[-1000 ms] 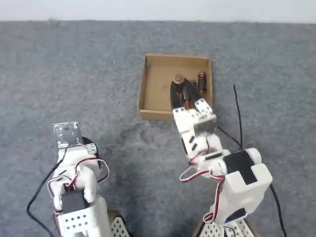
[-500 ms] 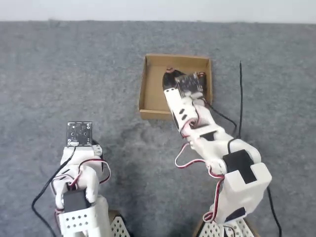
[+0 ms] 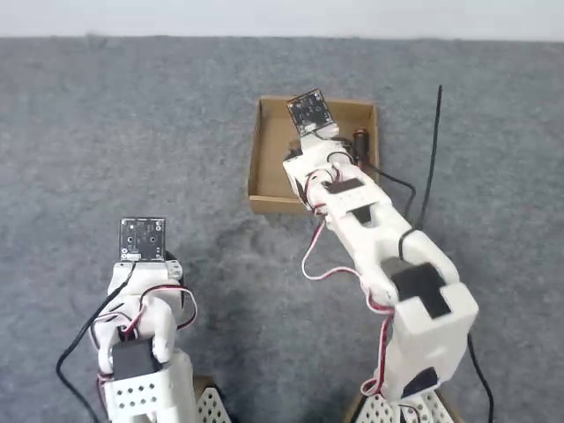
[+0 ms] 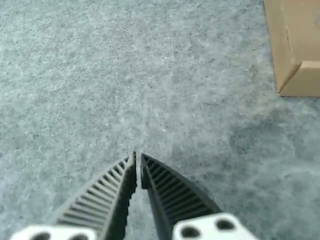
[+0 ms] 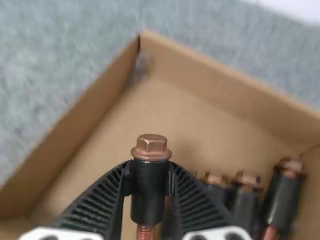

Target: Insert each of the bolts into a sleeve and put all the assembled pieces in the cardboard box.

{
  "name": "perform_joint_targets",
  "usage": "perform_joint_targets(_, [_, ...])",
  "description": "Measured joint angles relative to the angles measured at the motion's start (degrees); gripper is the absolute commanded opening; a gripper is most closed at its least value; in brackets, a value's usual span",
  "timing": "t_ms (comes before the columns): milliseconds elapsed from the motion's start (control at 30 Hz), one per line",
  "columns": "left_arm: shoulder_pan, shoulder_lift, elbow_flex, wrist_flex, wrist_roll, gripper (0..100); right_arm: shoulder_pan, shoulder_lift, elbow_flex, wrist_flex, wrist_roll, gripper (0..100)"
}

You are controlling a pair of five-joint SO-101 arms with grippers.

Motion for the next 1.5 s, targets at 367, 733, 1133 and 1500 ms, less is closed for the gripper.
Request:
perform_joint_targets(367, [0.1, 0.0, 0.0, 0.0, 0.0, 2, -0.9, 8.4, -10.2, 7.1, -0.1, 10.9])
perform_joint_targets(733, [0.1, 0.0, 0.0, 0.0, 0.0, 2, 1.1, 3.3, -7.4, 7.6, -0.1, 0.7])
perform_joint_targets(1133, [0.1, 0.0, 0.0, 0.0, 0.0, 2, 6.2, -15.5, 9.7, 7.6, -0.1, 0.7])
perform_joint_targets(1500, [0.3, 0.0, 0.0, 0.0, 0.0, 2, 5.4, -11.3, 9.8, -0.9, -0.1, 1.3])
